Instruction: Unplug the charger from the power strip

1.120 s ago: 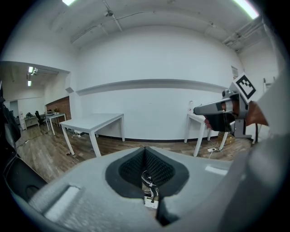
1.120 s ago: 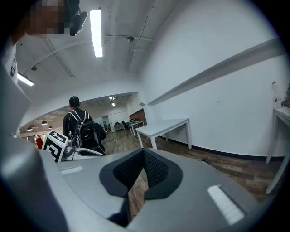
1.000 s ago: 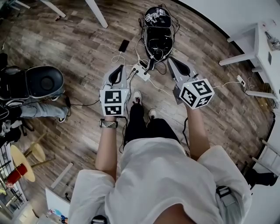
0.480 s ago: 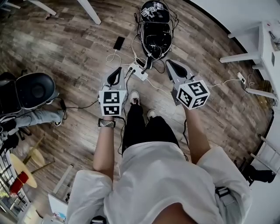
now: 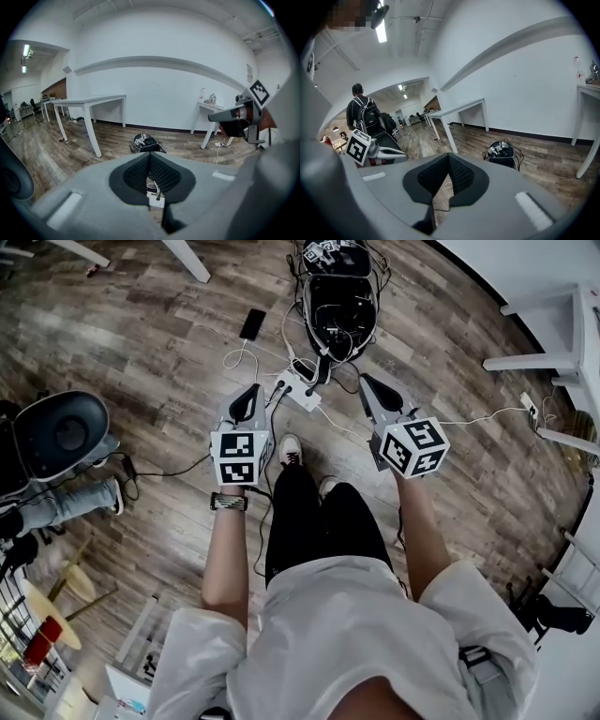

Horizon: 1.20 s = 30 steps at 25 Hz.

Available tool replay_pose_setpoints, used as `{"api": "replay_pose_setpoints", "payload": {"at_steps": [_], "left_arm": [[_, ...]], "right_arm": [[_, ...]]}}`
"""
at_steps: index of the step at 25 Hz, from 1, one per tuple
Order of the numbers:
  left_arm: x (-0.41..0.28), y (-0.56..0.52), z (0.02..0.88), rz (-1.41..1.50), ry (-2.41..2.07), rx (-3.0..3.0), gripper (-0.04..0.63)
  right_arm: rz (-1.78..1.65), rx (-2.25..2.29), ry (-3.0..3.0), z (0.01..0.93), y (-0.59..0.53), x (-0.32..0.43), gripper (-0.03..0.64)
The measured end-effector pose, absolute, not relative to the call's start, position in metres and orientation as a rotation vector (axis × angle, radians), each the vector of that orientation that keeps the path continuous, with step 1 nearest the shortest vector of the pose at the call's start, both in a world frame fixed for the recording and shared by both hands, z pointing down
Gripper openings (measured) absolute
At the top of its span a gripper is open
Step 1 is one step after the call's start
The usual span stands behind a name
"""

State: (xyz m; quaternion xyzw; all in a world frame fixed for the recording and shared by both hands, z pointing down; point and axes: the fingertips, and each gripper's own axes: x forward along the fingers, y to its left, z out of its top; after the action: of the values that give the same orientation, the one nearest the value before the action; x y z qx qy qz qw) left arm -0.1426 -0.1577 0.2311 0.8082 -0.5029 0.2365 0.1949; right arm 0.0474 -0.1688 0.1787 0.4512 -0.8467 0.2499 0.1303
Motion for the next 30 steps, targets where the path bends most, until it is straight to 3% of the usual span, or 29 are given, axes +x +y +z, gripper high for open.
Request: {"api": "replay_pose_setpoints", "payload": {"at_steps": [15,30], "left_arm": [[-0.155,-0.173,0.342,0.705,-1.376,2.253,0.005],[-0.13,-0.16,0.543,0.659,-1.315,2.197,0.005]], "right_arm": [[0.771,1.303,-2.401,0.309,-0.172,0.047,0.002],[0.771,1.269,-2.411,0.497,-0.169,0.043,0.002]]}}
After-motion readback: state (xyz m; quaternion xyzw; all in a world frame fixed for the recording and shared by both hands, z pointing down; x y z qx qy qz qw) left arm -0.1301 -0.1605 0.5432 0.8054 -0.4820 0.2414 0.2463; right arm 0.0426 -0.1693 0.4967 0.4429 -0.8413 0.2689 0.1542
